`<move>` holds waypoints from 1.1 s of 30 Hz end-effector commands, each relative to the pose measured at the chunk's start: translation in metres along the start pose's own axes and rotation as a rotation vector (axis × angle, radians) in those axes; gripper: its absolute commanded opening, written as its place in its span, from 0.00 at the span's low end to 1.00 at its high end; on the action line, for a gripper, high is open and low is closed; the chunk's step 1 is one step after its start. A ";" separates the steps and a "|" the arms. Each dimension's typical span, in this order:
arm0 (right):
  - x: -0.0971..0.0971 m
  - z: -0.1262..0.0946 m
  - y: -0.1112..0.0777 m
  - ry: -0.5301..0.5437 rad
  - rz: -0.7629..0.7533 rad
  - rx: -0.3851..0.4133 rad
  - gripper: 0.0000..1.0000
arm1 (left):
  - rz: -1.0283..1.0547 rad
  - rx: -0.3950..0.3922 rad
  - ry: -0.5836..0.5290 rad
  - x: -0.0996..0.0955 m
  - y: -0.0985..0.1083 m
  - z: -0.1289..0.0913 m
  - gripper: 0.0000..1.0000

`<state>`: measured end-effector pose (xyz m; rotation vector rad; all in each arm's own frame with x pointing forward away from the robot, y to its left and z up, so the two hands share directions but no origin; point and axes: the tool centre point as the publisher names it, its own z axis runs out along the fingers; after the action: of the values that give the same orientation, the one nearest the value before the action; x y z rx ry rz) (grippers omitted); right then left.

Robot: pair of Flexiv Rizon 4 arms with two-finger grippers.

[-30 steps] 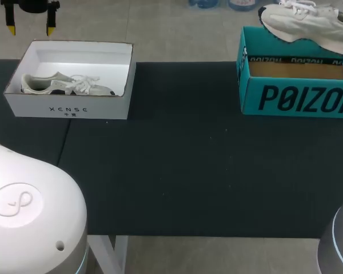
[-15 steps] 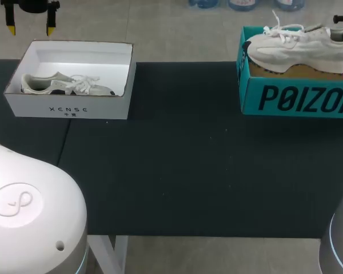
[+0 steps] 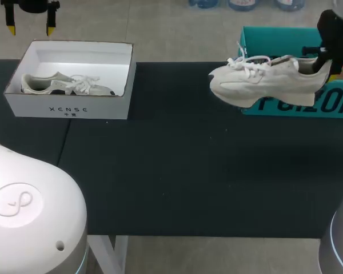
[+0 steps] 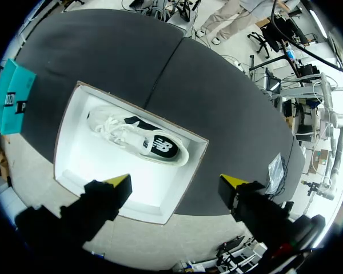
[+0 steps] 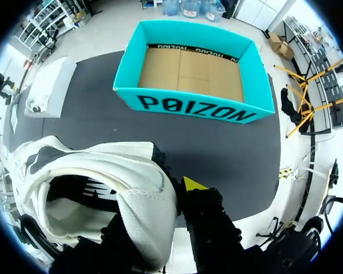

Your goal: Take the shoe out of the shoebox, open the shoe tongue, remove and reinsert the insole, then place the shoe into the shoebox

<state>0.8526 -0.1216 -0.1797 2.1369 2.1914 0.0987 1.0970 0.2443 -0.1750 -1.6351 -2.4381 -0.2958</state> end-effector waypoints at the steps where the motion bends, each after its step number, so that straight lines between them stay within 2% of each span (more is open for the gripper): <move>1: 0.032 0.013 -0.018 -0.016 -0.010 -0.164 0.00 | 0.001 0.001 0.003 0.000 0.001 -0.001 1.00; 4: 0.051 0.021 -0.027 -0.038 -0.026 -0.141 0.00 | 0.001 0.001 0.003 0.000 0.001 -0.001 1.00; 10: 0.085 0.053 -0.048 -0.062 -0.023 -0.077 0.00 | 0.001 0.001 0.003 0.000 0.001 -0.001 1.00; 14: 0.106 0.069 -0.058 -0.045 -0.006 -0.046 0.00 | 0.001 0.001 0.003 0.000 0.001 -0.001 1.00; 24: 0.156 0.089 -0.061 -0.059 0.031 -0.019 0.00 | 0.001 0.001 0.003 0.000 0.001 -0.001 1.00; 29: 0.169 0.091 -0.062 -0.070 0.096 0.008 0.00 | 0.001 0.001 0.003 0.000 0.001 -0.001 1.00; 33: 0.185 0.093 -0.063 -0.111 0.117 -0.031 0.00 | 0.001 0.001 0.003 0.000 0.001 -0.001 1.00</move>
<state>0.7923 0.0379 -0.2789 2.2055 2.0412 0.0704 1.0970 0.2442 -0.1749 -1.6353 -2.4380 -0.2959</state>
